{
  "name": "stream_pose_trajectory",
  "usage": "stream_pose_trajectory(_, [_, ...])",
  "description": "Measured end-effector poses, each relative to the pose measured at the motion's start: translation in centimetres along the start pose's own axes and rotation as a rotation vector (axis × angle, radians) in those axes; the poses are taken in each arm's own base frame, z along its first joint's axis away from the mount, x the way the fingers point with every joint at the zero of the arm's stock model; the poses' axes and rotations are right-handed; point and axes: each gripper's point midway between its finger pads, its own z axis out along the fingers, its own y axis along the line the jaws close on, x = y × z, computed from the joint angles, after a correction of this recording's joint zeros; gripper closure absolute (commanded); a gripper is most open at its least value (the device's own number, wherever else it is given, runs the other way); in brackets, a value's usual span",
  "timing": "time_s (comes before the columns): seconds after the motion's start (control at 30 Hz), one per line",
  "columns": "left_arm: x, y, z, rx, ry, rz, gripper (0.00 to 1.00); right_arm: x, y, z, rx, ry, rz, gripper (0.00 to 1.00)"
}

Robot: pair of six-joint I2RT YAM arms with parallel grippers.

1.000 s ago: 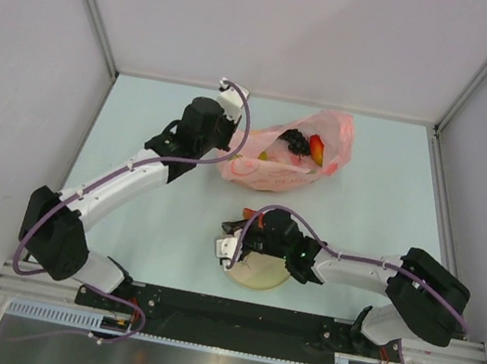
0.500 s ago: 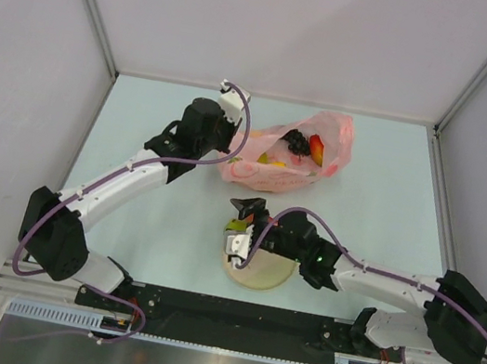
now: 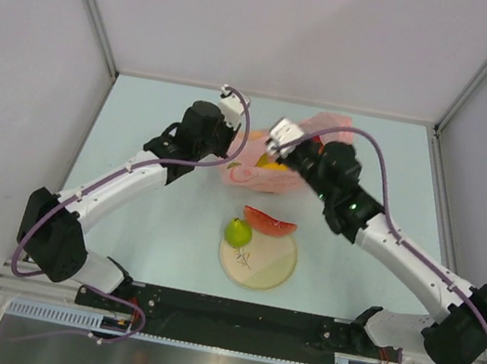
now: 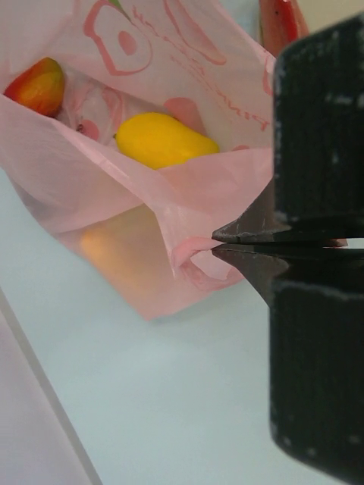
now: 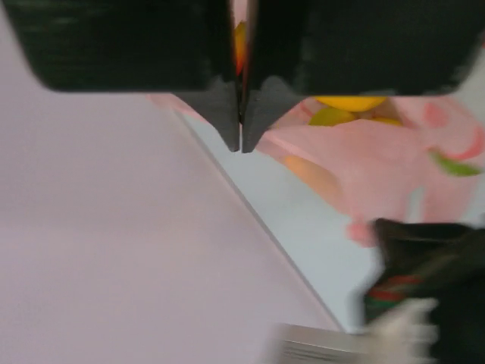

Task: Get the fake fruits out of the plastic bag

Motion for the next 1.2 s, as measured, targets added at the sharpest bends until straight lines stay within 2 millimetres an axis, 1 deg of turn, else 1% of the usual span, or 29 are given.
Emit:
stream_pose_trajectory(0.03, [0.4,0.0,-0.2,0.001,0.011,0.002,1.0,0.7,-2.4,0.1,0.054,0.024,0.039,1.0])
stream_pose_trajectory(0.07, [1.0,0.0,-0.4,0.002,0.028,0.004,1.0,1.7,-4.2,-0.1,0.095,0.049,0.067,1.0])
stream_pose_trajectory(0.1, [1.4,0.0,-0.5,0.002,0.041,0.005,1.0,2.7,-5.0,-0.2,0.112,0.073,0.087,1.0])
stream_pose_trajectory(0.13, [1.9,0.0,-0.6,0.002,0.057,0.006,1.0,3.6,-5.3,-0.2,0.114,0.094,0.106,1.0])
stream_pose_trajectory(0.17, [2.2,0.0,-0.7,0.003,0.07,0.006,1.0,4.4,-5.1,0.0,0.105,0.113,0.115,1.0])
stream_pose_trajectory(0.2, [2.7,0.0,-0.6,-0.001,0.087,0.008,1.0,5.3,-4.4,0.3,0.084,0.136,0.135,1.0])
stream_pose_trajectory(0.33, [4.8,0.3,0.2,-0.031,0.16,0.038,1.0,9.8,-1.2,1.2,-0.036,0.247,0.221,1.0])
stream_pose_trajectory(0.43, [6.4,1.0,1.5,-0.069,0.215,0.102,1.0,12.8,0.0,1.4,-0.064,0.322,0.283,1.0])
stream_pose_trajectory(0.5, [6.7,1.3,2.0,-0.084,0.228,0.133,1.0,14.7,0.6,1.6,-0.072,0.368,0.305,1.0])
stream_pose_trajectory(0.57, [6.4,1.9,2.1,-0.113,0.218,0.155,1.0,16.7,1.6,1.9,-0.085,0.423,0.327,1.0])
stream_pose_trajectory(0.67, [4.8,2.6,1.8,-0.136,0.175,0.166,1.0,19.7,3.4,2.1,-0.113,0.512,0.349,1.0])
stream_pose_trajectory(0.73, [3.2,2.9,1.8,-0.141,0.12,0.182,1.0,21.8,4.4,2.2,-0.123,0.573,0.357,1.0])
stream_pose_trajectory(0.8, [1.1,3.2,2.1,-0.151,0.07,0.203,1.0,23.8,4.3,2.5,-0.104,0.619,0.355,1.0])
stream_pose_trajectory(0.83, [0.1,3.4,2.4,-0.157,0.049,0.207,1.0,24.7,3.8,2.8,-0.085,0.638,0.349,1.0])
stream_pose_trajectory(0.87, [-1.6,3.6,3.2,-0.165,0.029,0.212,1.0,26.1,2.1,3.7,-0.038,0.66,0.339,1.0])
stream_pose_trajectory(0.93, [-6.1,4.1,5.6,-0.189,-0.052,0.205,1.0,28.6,-1.0,5.0,0.049,0.684,0.333,1.0])
stream_pose_trajectory(0.97, [-8.2,4.5,6.7,-0.205,-0.091,0.202,1.0,29.8,-3.0,5.7,0.098,0.693,0.329,1.0])
stream_pose_trajectory(1.03, [-11.4,5.5,8.9,-0.24,-0.153,0.206,1.0,32.2,-8.1,6.6,0.218,0.69,0.308,1.0])
stream_pose_trajectory(1.1, [-13.9,6.9,10.9,-0.287,-0.201,0.212,1.0,34.2,-13.3,6.0,0.345,0.696,0.278,1.0])
stream_pose_trajectory(1.17, [-16.4,8.3,12.9,-0.332,-0.247,0.209,1.0,35.0,-18.0,5.0,0.46,0.689,0.248,1.0])
stream_pose_trajectory(1.2, [-17.7,8.9,13.6,-0.35,-0.269,0.202,1.0,35.0,-20.1,4.3,0.512,0.683,0.234,1.0])
